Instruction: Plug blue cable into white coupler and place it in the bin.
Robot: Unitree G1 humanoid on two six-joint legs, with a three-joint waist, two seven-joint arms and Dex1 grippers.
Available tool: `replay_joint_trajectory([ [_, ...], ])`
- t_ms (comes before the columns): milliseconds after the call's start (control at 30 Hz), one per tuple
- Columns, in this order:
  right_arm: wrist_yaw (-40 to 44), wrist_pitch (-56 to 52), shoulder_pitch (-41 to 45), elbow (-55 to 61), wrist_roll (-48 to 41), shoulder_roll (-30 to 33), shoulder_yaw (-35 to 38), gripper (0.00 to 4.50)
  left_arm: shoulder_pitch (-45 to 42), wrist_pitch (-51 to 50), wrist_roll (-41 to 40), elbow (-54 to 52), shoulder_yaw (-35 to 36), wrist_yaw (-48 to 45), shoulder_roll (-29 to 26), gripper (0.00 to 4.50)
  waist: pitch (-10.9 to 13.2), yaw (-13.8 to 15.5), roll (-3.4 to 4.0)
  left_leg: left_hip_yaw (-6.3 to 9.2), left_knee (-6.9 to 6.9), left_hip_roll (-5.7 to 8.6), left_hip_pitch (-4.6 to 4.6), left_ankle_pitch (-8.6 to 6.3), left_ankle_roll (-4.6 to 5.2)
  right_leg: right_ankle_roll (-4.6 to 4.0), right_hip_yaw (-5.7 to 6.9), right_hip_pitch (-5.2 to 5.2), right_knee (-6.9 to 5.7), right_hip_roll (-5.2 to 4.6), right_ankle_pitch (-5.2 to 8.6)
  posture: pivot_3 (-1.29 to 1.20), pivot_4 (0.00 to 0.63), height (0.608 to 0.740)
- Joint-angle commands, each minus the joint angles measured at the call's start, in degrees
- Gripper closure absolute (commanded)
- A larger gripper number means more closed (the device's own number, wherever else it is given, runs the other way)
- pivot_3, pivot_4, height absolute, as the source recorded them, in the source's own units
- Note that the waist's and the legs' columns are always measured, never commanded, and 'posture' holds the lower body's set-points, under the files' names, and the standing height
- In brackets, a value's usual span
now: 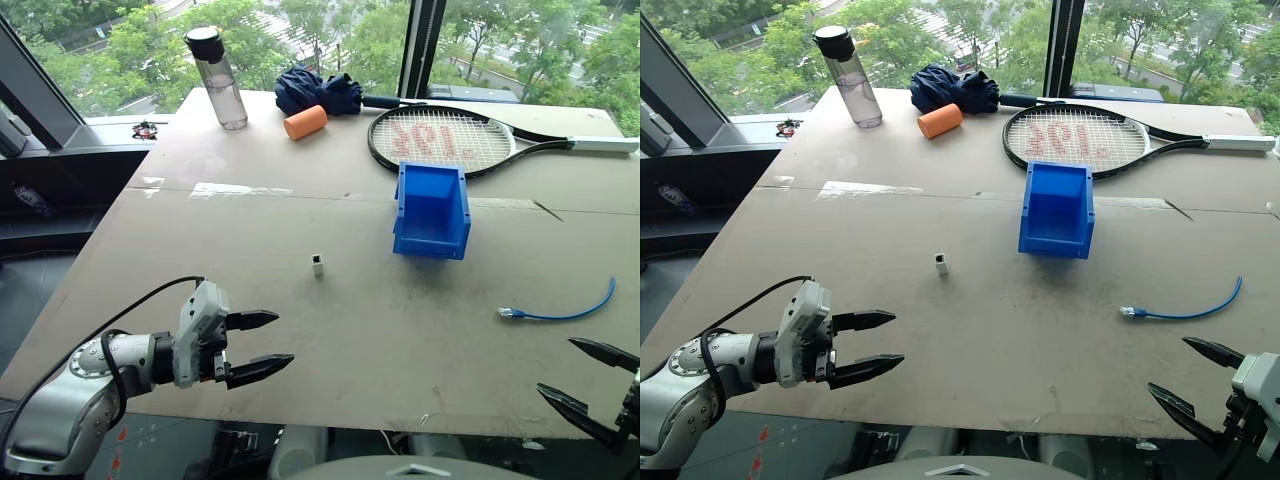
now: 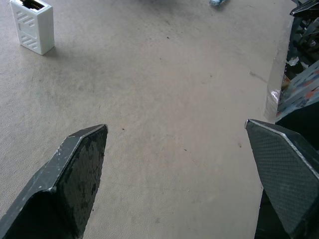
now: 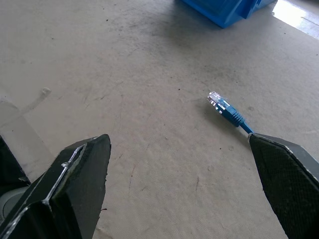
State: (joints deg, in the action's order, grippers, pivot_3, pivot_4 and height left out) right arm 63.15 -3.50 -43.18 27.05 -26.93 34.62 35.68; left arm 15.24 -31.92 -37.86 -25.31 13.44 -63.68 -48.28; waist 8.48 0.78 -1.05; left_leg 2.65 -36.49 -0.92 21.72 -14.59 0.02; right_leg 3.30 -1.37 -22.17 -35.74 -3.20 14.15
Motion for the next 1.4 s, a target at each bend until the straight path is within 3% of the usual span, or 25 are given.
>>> replay_joint_trajectory([
  [33,-2.56,-3.49,2.48,2.84,-1.53,2.46,0.25,0.0,-1.49,0.59,-0.22,-1.49,0.25,-0.35,-0.86,0.02,0.0,0.0,0.0,0.0,0.0,0.0,0.0,0.0,0.0,0.0,0.0,0.0,0.0,0.0,0.0,0.0,0.15,0.74],
  [300,-9.19,-20.95,15.68,7.26,1.97,16.93,-8.07,0.0,-6.1,4.17,0.84,-1.68,-3.23,-5.2,-2.04,0.02,-0.02,-0.03,-0.05,-0.56,-0.04,-0.02,-0.05,-0.02,0.05,-0.16,-0.15,-0.04,-0.07,0.11,-0.1,0.0,0.15,0.74],
  [433,-7.77,-31.2,25.76,3.22,-1.85,23.85,-13.66,0.0,-4.72,8.92,3.2,-3.01,-4.14,-8.21,-2.82,0.02,0.0,-0.06,-0.07,-0.6,-0.05,0.21,0.0,-0.06,0.13,-0.21,-0.2,-0.11,-0.03,0.11,-0.14,0.0,0.15,0.74],
  [633,-9.5,-39.67,37.77,-4.11,3.26,28.83,-27.14,0.0,-3.32,15.05,6.11,-2.82,-6.65,-9.88,-1.49,0.02,-0.01,0.02,-0.15,-0.63,-0.09,0.21,0.01,-0.07,0.15,-0.21,-0.21,-0.11,-0.03,0.1,-0.14,0.0,0.15,0.74],
  [833,-11.19,-42.44,48.13,-11.01,8.21,27.2,-37.33,0.0,-0.45,14.85,6.11,-8.44,-6.52,-6.86,-1.11,0.02,-0.01,-0.13,-0.17,-0.63,-0.14,0.21,0.03,-0.08,0.17,-0.2,-0.23,-0.11,-0.03,0.1,-0.14,0.0,0.15,0.74],
  [867,-10.73,-41.88,48.51,-11.92,8.93,27.13,-38.65,0.53,0.86,14.28,5.82,-10.53,-5.9,-5.82,-1.18,0.0,-0.02,-0.13,-0.19,-0.64,-0.14,0.21,0.02,-0.09,0.19,-0.2,-0.23,-0.11,-0.04,0.1,-0.15,0.0,0.15,0.74],
  [900,-10.27,-41.44,48.57,-12.44,9.35,27.11,-39.5,0.74,2.16,13.81,5.6,-12.47,-5.3,-4.82,-1.24,0.0,-0.03,-0.14,-0.19,-0.63,-0.14,0.21,0.02,-0.1,0.2,-0.2,-0.22,-0.11,-0.04,0.11,-0.14,0.0,0.15,0.74],
  [1100,-9.46,-36.85,46.67,-12.12,10.04,26.35,-38.46,3.57,6.89,9.36,3.55,-23.13,-3.97,1.4,-1.57,0.0,-0.24,0.02,-0.5,-0.59,-0.26,0.14,-0.03,-0.11,0.23,-0.19,-0.19,0.01,-0.05,0.11,-0.14,0.0,0.15,0.74],
  [1133,-9.46,-35.45,46.11,-11.59,10.38,26.43,-38.06,3.82,7.14,8.64,3.02,-24.12,-3.83,2.17,-1.54,0.0,-0.27,-0.02,-0.51,-0.58,-0.3,0.1,-0.03,-0.11,0.23,-0.18,-0.18,0.03,-0.06,0.11,-0.14,0.0,0.15,0.74],
  [1167,-9.5,-34.96,45.48,-10.59,10.3,26.57,-37.57,4.46,7.34,7.94,2.37,-24.86,-3.57,2.93,-1.47,0.0,-0.28,-0.07,-0.5,-0.61,-0.37,0.0,-0.04,-0.11,0.23,-0.14,-0.19,0.05,-0.07,0.12,-0.12,0.0,0.15,0.74],
  [1300,-10.18,-37.51,44.55,-2.4,6.91,25.22,-36.04,4.46,6.86,5.43,0.07,-26.09,-2.91,5.63,-1.42,0.0,-0.23,-0.08,-0.41,-0.62,-0.41,-0.02,-0.03,-0.12,0.24,-0.04,-0.2,0.04,-0.11,0.17,-0.07,0.0,0.15,0.74],
  [1400,-11.43,-40.99,48.31,3.81,5.94,22.53,-39.36,4.46,3.95,3.81,-0.75,-24.95,-3.26,7.16,-1.86,0.0,-0.16,-0.21,-0.29,-0.62,-0.41,-0.01,-0.02,-0.13,0.25,-0.13,-0.2,0.02,-0.12,0.31,-0.12,0.0,0.15,0.74],
])
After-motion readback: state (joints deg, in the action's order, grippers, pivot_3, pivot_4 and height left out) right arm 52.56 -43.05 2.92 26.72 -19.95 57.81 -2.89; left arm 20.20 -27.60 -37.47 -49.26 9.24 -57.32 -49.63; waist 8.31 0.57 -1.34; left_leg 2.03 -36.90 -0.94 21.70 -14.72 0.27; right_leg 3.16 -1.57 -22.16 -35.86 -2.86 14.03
